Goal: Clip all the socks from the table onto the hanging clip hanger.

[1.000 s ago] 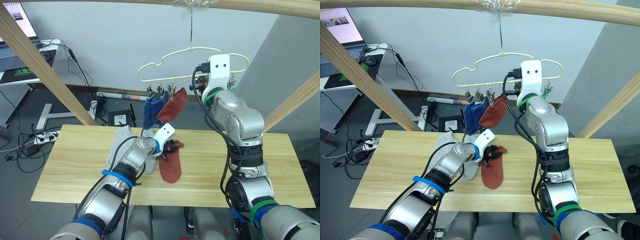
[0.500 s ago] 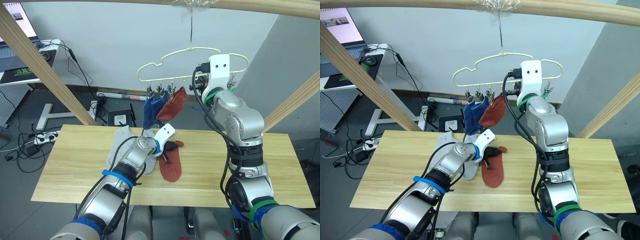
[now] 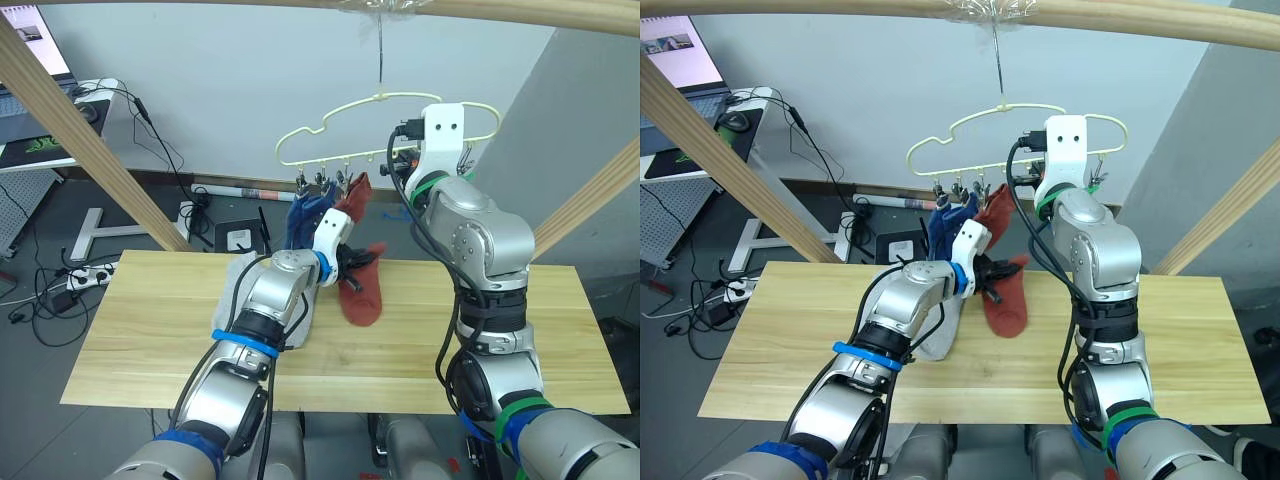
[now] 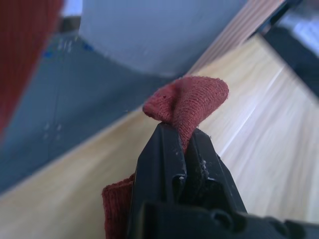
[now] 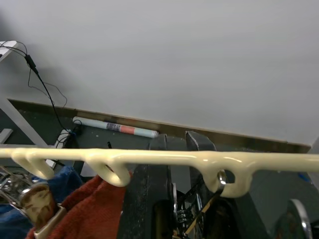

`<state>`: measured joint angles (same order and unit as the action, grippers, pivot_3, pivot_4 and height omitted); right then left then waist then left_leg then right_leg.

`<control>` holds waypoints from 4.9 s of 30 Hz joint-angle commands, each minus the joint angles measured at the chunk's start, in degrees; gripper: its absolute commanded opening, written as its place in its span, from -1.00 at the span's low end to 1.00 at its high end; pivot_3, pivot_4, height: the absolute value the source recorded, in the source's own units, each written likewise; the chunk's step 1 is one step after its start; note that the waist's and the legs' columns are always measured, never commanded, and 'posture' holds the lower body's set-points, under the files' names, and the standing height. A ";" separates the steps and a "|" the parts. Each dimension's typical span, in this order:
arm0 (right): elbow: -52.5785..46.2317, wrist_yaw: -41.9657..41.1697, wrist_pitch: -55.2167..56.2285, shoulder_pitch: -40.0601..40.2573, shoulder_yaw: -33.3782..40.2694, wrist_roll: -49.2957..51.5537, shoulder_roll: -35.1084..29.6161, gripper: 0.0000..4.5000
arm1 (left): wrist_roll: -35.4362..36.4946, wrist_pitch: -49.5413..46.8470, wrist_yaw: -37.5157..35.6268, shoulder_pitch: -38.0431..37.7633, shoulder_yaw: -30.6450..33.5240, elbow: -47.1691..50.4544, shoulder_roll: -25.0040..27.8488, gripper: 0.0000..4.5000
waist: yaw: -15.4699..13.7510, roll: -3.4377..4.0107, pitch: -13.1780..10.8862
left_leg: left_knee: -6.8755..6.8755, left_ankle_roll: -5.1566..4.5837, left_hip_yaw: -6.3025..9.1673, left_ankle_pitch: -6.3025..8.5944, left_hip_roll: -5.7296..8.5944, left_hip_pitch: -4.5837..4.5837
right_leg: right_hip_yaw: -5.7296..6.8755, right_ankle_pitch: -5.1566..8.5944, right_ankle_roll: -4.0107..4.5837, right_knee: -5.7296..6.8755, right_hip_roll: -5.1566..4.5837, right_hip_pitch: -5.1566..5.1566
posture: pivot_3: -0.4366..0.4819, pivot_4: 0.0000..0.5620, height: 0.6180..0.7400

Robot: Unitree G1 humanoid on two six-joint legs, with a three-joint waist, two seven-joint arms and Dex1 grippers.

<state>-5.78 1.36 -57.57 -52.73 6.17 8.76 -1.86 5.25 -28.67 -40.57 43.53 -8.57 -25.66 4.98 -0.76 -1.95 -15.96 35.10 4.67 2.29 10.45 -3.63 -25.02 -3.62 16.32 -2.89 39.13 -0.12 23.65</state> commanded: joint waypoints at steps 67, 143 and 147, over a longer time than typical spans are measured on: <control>-5.23 2.43 -6.91 -4.88 5.77 4.81 2.57 -0.93 | 15.15 -7.35 7.57 11.28 9.86 6.89 -3.34 -0.99 | 0.79 0.00 0.00 | -0.02 0.00 -0.01 0.00 0.01 -0.06 | -0.01 0.00 0.00 -0.03 0.00 0.06 | 0.16 -0.18 1.00; -33.86 5.44 -11.46 18.50 -0.03 2.74 3.64 0.32 | 35.73 -18.30 -22.39 7.99 12.27 31.97 33.72 0.72 | 0.91 0.02 0.04 | 0.04 0.12 0.12 -0.13 0.00 0.00 | 0.06 0.00 0.00 0.31 0.01 0.08 | 0.18 -0.31 1.00; -33.27 5.94 -11.24 18.10 0.20 2.57 4.24 0.32 | 35.47 -18.11 -22.22 7.07 11.74 32.97 33.91 0.72 | 0.90 0.02 0.04 | 0.09 0.12 0.12 -0.15 0.01 0.00 | 0.05 0.00 0.00 0.39 0.00 0.08 | 0.18 -0.30 1.00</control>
<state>-37.83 6.72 -70.24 -33.32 5.73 11.76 2.06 40.19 -47.31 -62.16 50.26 3.01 5.09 38.10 0.14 -1.94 -15.92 35.20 4.78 2.41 10.30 -3.62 -25.02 -3.57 16.32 -2.89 39.54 -0.11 23.73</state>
